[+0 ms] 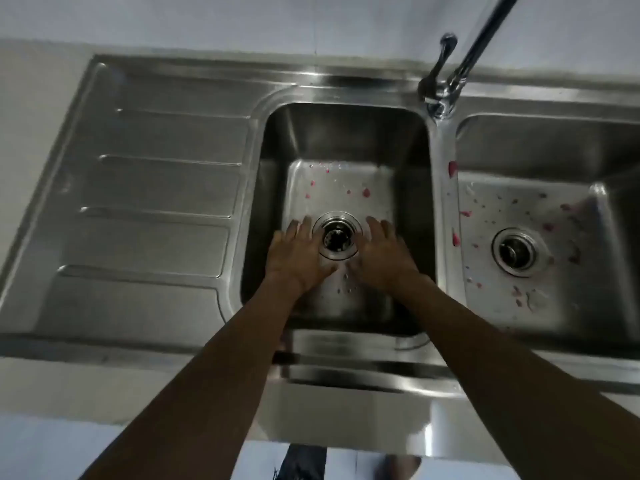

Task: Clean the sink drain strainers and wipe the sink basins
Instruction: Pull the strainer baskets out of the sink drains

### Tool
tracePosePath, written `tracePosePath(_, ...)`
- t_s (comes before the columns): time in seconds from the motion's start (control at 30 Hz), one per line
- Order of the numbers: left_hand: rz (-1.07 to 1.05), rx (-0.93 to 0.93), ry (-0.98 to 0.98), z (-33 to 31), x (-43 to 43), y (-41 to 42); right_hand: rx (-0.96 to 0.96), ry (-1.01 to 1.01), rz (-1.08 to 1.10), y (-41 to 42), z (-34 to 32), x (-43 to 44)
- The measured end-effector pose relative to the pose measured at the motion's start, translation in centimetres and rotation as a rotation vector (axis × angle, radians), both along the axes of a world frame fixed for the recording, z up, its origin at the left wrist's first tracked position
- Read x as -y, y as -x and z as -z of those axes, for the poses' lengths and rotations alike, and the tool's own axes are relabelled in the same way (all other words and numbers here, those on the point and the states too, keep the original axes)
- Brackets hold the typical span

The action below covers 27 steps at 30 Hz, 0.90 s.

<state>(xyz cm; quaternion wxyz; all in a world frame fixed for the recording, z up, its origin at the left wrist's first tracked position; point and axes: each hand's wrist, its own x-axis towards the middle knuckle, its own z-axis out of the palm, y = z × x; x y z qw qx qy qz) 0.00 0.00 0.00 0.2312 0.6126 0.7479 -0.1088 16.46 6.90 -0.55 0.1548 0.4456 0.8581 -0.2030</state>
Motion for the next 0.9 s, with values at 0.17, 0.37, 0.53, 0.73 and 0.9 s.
tracePosePath(0.17,0.081,-0.029,-0.003,4.3,-2.4,0.9,0.122,-0.009,-0.063,1.1,4.7,-0.7)
tracePosePath(0.37,0.2,-0.087,0.037,6.3,-4.0,1.5,0.175,-0.051,-0.088,1.7,6.1,-1.4)
tracePosePath(0.53,0.214,-0.092,0.067,6.1,-4.5,2.0,0.132,-0.079,-0.113,2.1,5.6,-2.2)
tracePosePath(0.73,0.236,-0.014,-0.021,5.5,-4.3,2.9,0.076,-0.099,-0.144,2.8,5.4,-2.4)
tracePosePath(0.9,0.276,0.02,-0.154,5.4,-4.2,2.8,0.032,-0.096,-0.133,3.0,5.2,-2.4)
